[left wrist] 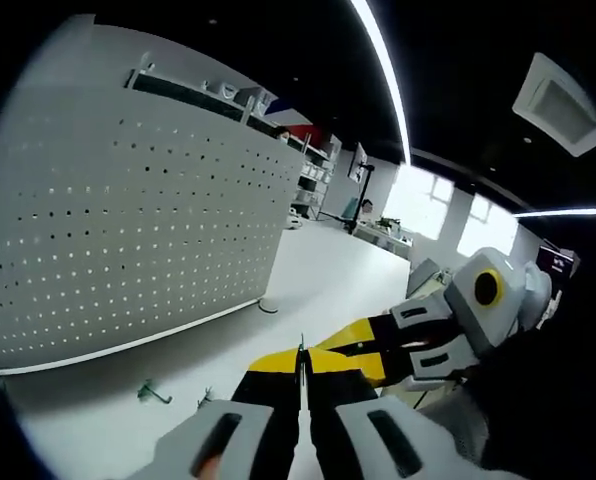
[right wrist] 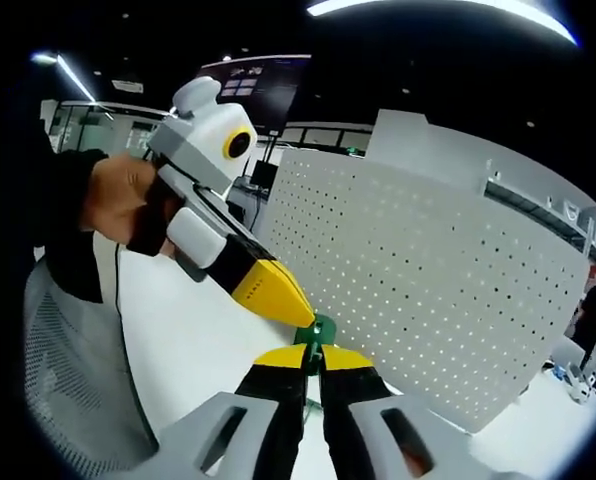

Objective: Insert the hook assembly into the mounting plate slot until the hook locks in place.

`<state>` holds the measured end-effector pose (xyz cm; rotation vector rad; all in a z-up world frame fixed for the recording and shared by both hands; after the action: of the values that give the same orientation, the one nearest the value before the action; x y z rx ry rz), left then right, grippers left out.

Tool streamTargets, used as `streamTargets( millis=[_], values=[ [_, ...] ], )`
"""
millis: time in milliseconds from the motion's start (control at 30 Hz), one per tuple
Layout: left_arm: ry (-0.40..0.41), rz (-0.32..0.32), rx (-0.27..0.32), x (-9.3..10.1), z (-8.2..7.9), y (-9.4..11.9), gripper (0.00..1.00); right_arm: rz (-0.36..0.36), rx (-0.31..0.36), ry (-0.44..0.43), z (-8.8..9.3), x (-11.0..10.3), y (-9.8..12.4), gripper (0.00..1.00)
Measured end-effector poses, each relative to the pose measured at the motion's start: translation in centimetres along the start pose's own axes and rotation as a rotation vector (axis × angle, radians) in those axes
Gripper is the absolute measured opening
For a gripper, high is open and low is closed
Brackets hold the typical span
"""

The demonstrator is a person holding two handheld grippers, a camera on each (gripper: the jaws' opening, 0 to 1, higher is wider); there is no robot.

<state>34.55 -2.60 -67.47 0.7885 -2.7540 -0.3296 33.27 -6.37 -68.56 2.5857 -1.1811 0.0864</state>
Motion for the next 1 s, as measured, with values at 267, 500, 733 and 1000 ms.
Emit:
streamTargets(
  millis=[267, 500, 733, 1000],
  values=[
    [-0.027, -0.001, 0.013, 0.1, -0.1, -0.1, 0.02, 0.013, -0.006, -0.012, 0.0, 0.3, 0.1, 0.01],
    [-0.043, 0.006, 0.032, 0.2, -0.4, 0.3, 0.11, 0.023, -0.004, -0.026, 0.0, 0.6, 0.2, 0.01],
    [-0.110, -0.014, 0.089, 0.0, -0.6, 1.1, 0.22, 0.038, 0.000, -0.041, -0.2, 1.0, 0.1, 0.01],
    [-0.154, -0.119, 0.137, -1.0, 0.0, 2.6, 0.33, 0.071, 0.003, -0.052, -0.6, 2.1, 0.0, 0.01]
  ],
)
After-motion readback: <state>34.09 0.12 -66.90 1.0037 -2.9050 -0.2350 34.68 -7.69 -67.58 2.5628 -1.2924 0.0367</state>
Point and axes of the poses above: the point that each gripper's makers call its tool centre point, and the gripper's own axes: y roughly backward along the fingers, x roughly to its right, z roughly out of its underside, the point moved 2 cm from there along y, roughly backward along the fingers, and after that the axes turned 8 degrees about -y, right-handed, at the moved point
